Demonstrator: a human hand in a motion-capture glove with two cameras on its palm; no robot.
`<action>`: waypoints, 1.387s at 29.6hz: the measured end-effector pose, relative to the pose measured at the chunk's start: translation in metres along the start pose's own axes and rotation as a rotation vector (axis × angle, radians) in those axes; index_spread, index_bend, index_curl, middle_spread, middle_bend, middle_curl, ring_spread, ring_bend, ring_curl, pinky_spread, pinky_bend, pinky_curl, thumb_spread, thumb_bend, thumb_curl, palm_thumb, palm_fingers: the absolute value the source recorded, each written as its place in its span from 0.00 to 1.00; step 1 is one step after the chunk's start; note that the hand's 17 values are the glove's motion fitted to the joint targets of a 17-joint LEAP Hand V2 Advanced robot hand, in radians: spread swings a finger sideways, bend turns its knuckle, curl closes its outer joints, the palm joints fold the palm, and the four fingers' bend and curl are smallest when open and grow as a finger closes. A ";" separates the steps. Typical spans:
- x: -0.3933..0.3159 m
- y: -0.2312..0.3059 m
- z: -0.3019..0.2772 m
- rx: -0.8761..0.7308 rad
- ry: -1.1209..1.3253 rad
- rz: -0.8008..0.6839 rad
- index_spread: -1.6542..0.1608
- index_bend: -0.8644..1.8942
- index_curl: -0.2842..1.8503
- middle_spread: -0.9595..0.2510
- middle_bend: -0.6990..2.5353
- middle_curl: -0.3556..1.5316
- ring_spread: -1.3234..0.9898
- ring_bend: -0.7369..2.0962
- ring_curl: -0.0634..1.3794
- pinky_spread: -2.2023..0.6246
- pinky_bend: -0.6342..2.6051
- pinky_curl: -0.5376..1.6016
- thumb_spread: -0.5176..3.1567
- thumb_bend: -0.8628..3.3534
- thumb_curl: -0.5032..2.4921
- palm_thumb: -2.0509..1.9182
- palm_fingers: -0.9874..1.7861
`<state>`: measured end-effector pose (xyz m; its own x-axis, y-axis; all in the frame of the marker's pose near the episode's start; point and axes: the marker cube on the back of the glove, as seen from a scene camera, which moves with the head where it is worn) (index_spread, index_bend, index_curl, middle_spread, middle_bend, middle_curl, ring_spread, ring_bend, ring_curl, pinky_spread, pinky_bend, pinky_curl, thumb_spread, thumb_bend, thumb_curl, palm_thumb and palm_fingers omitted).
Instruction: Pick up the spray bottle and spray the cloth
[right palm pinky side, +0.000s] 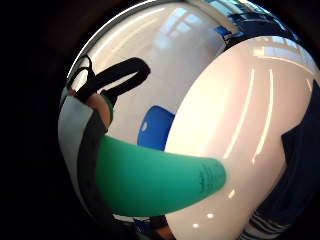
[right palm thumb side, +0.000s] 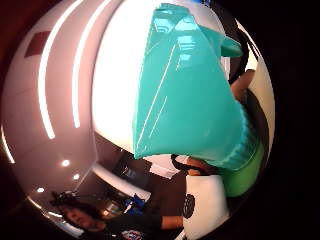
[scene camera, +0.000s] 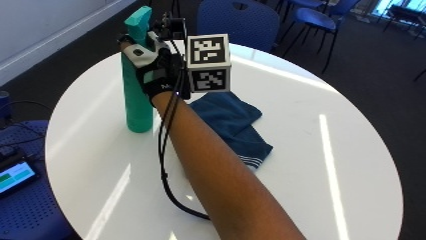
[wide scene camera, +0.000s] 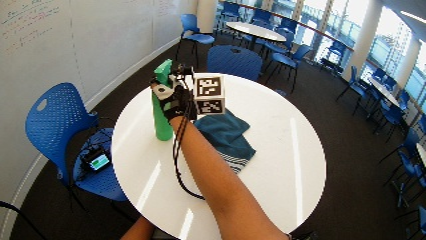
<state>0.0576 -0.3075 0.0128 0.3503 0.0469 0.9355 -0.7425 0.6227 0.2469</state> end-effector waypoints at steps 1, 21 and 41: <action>-0.002 0.002 -0.001 -0.006 -0.007 0.008 0.73 0.38 0.35 0.66 0.34 0.45 0.50 0.45 0.35 0.69 0.34 0.45 0.28 0.20 0.42 0.75 0.81; 0.018 0.014 -0.005 0.130 0.018 0.039 0.73 0.39 0.36 0.64 0.30 0.43 0.48 0.41 0.32 0.75 0.25 0.41 0.31 0.19 0.40 0.75 0.75; 0.023 0.024 -0.015 0.044 0.086 0.028 0.72 0.42 0.36 0.66 0.26 0.39 0.49 0.37 0.30 0.82 0.24 0.37 0.39 0.20 0.35 0.71 0.68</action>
<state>0.0559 -0.2800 0.0362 0.3755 0.1322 0.9173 -0.7765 0.5852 0.2335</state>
